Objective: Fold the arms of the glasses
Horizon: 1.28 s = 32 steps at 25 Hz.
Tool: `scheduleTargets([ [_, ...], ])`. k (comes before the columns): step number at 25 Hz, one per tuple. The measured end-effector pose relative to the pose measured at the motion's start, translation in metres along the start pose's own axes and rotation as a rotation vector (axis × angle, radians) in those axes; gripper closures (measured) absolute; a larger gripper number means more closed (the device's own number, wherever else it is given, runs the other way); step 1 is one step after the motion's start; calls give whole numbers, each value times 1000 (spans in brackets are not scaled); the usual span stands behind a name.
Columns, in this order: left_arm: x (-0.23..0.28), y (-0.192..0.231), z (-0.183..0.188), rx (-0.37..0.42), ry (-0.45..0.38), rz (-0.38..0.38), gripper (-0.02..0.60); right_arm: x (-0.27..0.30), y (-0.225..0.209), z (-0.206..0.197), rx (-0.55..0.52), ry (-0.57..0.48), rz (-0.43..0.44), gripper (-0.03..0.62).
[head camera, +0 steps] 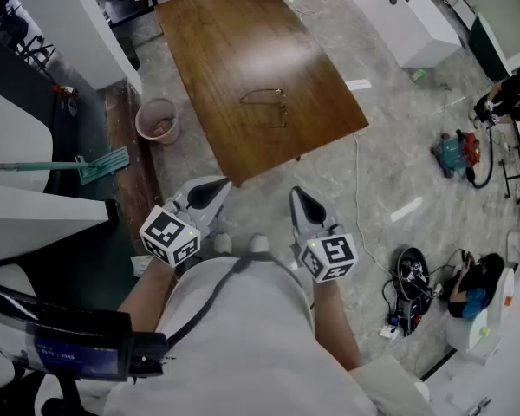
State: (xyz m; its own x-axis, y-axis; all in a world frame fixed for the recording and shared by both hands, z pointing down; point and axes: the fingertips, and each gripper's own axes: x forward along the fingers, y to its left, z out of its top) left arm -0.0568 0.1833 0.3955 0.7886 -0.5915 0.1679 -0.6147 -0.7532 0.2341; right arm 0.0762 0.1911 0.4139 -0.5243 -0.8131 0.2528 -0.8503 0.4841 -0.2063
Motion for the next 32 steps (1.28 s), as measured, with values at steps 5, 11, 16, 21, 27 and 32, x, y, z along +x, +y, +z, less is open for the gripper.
scheduleTargets([
  [5, -9, 5, -1, 58, 24, -51, 577, 12, 10, 1, 6, -2, -18, 586],
  [11, -20, 9, -8, 74, 45, -111, 575, 20, 24, -2, 4, -3, -40, 586],
  [16, -25, 19, -6, 51, 27, -129, 575, 21, 26, 1, 51, -24, -54, 585],
  [21, -26, 27, -5, -11, -12, -139, 577, 27, 26, -6, 79, -17, -25, 585],
  [27, -13, 36, -14, -73, 11, -134, 577, 41, 10, -14, 83, -27, -19, 585],
  [32, 12, 52, -15, -47, 36, -81, 575, 69, -20, -21, 22, 34, -21, 585],
])
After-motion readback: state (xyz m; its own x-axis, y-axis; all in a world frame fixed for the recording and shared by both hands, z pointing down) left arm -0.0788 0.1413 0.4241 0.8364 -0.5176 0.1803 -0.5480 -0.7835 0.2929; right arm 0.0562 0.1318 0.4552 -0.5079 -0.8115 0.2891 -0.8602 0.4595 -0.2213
